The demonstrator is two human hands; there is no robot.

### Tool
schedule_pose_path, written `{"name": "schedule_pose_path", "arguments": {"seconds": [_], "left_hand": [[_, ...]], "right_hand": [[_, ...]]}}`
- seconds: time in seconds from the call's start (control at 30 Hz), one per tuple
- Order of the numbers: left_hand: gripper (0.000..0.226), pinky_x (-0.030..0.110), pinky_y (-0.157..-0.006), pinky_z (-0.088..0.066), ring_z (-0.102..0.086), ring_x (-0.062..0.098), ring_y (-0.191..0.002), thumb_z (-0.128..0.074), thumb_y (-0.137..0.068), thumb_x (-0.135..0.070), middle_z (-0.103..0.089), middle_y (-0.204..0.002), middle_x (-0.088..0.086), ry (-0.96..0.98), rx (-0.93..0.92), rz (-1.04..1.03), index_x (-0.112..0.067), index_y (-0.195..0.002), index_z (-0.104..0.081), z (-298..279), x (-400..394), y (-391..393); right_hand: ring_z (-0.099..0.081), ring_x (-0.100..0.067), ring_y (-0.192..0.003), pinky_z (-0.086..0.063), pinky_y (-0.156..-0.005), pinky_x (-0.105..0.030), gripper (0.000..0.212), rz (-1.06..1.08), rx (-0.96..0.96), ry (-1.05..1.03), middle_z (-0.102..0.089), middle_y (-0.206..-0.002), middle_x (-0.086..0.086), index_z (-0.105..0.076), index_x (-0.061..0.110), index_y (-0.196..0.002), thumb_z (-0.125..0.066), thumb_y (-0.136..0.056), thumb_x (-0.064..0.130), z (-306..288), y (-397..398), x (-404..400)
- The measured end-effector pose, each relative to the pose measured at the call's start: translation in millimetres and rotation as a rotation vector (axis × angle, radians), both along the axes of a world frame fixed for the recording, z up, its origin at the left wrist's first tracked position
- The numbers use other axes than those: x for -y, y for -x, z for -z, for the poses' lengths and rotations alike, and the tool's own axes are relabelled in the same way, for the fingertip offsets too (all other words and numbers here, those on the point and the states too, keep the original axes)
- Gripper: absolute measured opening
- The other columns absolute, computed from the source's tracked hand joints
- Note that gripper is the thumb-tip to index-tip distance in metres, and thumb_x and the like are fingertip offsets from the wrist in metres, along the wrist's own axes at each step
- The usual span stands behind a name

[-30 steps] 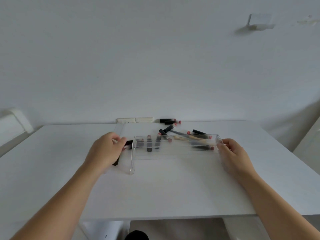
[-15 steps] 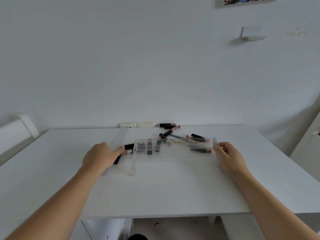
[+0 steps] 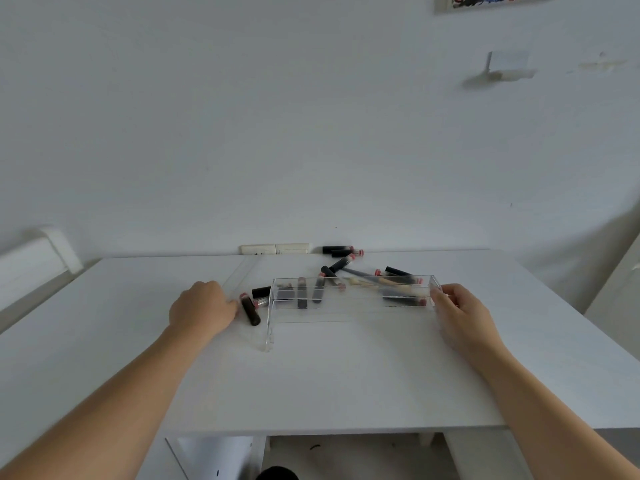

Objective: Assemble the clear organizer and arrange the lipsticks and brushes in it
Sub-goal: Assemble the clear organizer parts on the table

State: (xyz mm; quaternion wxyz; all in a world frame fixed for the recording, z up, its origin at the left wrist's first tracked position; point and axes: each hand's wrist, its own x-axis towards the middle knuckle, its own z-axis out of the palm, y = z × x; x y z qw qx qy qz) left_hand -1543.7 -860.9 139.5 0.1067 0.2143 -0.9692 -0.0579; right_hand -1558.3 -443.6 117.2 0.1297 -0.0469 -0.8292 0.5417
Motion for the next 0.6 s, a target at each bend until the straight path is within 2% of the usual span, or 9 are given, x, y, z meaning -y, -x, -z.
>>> {"name": "schedule_pose_path", "arguments": {"seconds": [0.1, 0.17, 0.27, 0.33, 0.4, 0.47, 0.53, 0.6], "left_hand": [[0.034, 0.031, -0.061, -0.043, -0.062, 0.033, -0.083, -0.058, -0.092, -0.041, -0.061, -0.087, 0.009, -0.020, -0.015, 0.004, -0.011, -0.077, -0.051, -1, 6, 1], [0.031, 0.034, -0.064, -0.046, -0.061, 0.035, -0.086, -0.057, -0.092, -0.038, -0.063, -0.093, 0.012, -0.033, -0.054, -0.001, -0.009, -0.083, -0.055, -6, 5, -2], [0.040, 0.038, -0.078, -0.049, -0.061, 0.034, -0.102, -0.058, -0.094, -0.039, -0.063, -0.115, 0.012, -0.087, -0.194, 0.040, -0.006, -0.116, -0.064, -22, -3, -9], [0.045, 0.037, -0.079, -0.048, -0.060, 0.026, -0.100, -0.061, -0.094, -0.042, -0.061, -0.114, 0.002, -0.152, -0.312, 0.181, -0.013, -0.128, -0.062, -35, -17, -16], [0.044, 0.032, -0.073, -0.044, -0.056, 0.012, -0.090, -0.064, -0.092, -0.046, -0.057, -0.105, -0.010, -0.174, -0.390, 0.412, -0.022, -0.129, -0.062, -44, -37, -27], [0.042, 0.026, -0.074, -0.043, -0.051, -0.002, -0.089, -0.063, -0.093, -0.049, -0.054, -0.103, -0.017, -0.182, -0.395, 0.666, -0.028, -0.130, -0.062, -48, -60, -39], [0.045, 0.023, -0.081, -0.044, -0.047, -0.004, -0.094, -0.059, -0.093, -0.052, -0.053, -0.105, -0.019, -0.136, -0.358, 0.868, -0.029, -0.132, -0.062, -45, -80, -48], [0.048, 0.028, -0.092, -0.045, -0.047, 0.003, -0.104, -0.058, -0.094, -0.051, -0.051, -0.109, -0.018, -0.065, -0.312, 0.974, -0.027, -0.135, -0.061, -35, -96, -49]], "right_hand": [[-0.053, -0.012, -0.049, -0.045, -0.054, -0.030, 0.023, 0.001, 0.009, 0.009, -0.064, -0.063, 0.011, -0.065, 0.041, -0.084, -0.052, -0.079, 0.060, 1, 1, -1], [-0.052, -0.010, -0.046, -0.045, -0.052, -0.029, 0.024, 0.002, 0.013, 0.010, -0.063, -0.062, 0.012, -0.065, 0.039, -0.083, -0.053, -0.081, 0.059, 2, 3, -1], [-0.051, -0.009, -0.045, -0.044, -0.051, -0.029, 0.029, -0.001, 0.021, 0.015, -0.062, -0.060, 0.015, -0.066, 0.036, -0.085, -0.052, -0.082, 0.062, 3, 3, -1], [-0.049, -0.012, -0.047, -0.042, -0.051, -0.030, 0.037, -0.016, 0.024, 0.045, -0.058, -0.057, 0.014, -0.065, 0.029, -0.083, -0.052, -0.084, 0.064, 2, 3, 0], [-0.045, -0.018, -0.054, -0.038, -0.054, -0.032, 0.046, -0.030, 0.013, 0.095, -0.052, -0.058, 0.010, -0.060, 0.020, -0.077, -0.049, -0.085, 0.064, 0, 2, 1], [-0.046, -0.020, -0.060, -0.038, -0.059, -0.032, 0.056, -0.028, 0.008, 0.107, -0.052, -0.063, 0.004, -0.059, 0.016, -0.075, -0.039, -0.085, 0.067, -3, 1, 0], [-0.055, -0.017, -0.060, -0.041, -0.059, -0.029, 0.063, -0.020, 0.029, 0.129, -0.063, -0.067, 0.000, -0.071, 0.019, -0.082, -0.031, -0.094, 0.066, -6, 1, -1], [-0.056, -0.010, -0.053, -0.043, -0.054, -0.025, 0.064, -0.016, 0.042, 0.171, -0.067, -0.065, 0.006, -0.076, 0.029, -0.082, -0.026, -0.101, 0.064, -7, 2, -4]]}}
